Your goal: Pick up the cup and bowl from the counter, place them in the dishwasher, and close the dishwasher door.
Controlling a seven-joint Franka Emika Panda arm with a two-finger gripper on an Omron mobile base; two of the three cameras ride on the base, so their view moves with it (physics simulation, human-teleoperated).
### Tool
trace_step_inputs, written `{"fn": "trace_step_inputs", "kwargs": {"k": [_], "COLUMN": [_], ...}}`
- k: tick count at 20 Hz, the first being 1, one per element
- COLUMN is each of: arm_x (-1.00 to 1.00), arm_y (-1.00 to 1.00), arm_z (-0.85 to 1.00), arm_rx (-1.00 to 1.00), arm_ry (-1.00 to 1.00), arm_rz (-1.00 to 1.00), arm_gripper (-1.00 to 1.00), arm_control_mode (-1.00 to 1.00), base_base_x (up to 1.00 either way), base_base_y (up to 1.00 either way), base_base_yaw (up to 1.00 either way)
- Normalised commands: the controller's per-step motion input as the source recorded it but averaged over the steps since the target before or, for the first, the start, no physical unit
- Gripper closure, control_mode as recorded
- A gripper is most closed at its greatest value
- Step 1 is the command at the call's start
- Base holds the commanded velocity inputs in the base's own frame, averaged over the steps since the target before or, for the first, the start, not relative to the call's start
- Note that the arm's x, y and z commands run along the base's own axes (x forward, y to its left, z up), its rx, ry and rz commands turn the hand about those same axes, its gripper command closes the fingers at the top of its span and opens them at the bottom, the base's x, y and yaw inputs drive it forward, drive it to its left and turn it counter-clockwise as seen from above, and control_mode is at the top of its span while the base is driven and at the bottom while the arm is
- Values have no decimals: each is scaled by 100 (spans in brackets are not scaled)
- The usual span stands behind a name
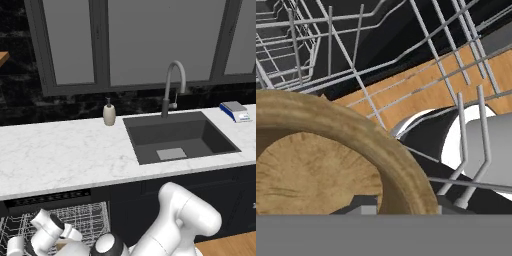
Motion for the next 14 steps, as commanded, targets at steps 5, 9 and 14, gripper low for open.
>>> {"fn": "trace_step_inputs", "kwargs": {"k": [5, 9, 14], "arm_x": [-13, -2, 0], "arm_y": [0, 0, 0], "arm_z": [-53, -1, 0], "arm_rx": [0, 0, 0], "arm_ry": [4, 0, 0], "arm_rz": [3, 1, 0], "arm_gripper": [100, -100, -100], "arm_control_mode": [-100, -100, -100], "base_base_x": [0, 0, 0], "base_base_y": [0, 0, 0], "base_base_yaw": [0, 0, 0]}}
